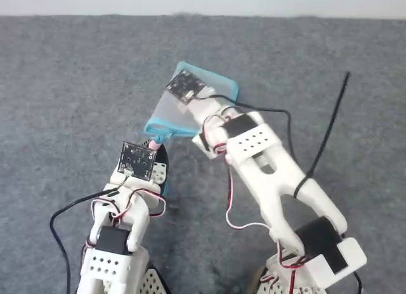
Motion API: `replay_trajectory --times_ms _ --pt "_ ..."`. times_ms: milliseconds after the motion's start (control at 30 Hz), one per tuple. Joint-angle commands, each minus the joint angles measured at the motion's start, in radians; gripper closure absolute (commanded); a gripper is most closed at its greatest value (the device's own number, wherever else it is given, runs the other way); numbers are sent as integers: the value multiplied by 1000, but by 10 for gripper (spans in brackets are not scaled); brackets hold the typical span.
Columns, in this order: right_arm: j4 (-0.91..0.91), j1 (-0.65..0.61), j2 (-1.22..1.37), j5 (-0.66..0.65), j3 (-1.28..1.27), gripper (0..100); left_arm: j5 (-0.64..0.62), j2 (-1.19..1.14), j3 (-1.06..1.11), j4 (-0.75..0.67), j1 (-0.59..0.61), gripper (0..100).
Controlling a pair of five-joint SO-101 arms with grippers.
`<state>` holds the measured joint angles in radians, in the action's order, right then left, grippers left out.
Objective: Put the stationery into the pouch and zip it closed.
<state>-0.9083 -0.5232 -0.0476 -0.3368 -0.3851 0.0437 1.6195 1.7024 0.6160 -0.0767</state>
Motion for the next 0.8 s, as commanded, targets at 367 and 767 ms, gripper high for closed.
replay_trajectory --times_ms 367,767 --pt "-93 291 -5 -60 -44 992 -9 20 -22 -37 -3 988" --pt "-85 509 -5 -110 -60 992 -9 18 -21 -35 -6 988"
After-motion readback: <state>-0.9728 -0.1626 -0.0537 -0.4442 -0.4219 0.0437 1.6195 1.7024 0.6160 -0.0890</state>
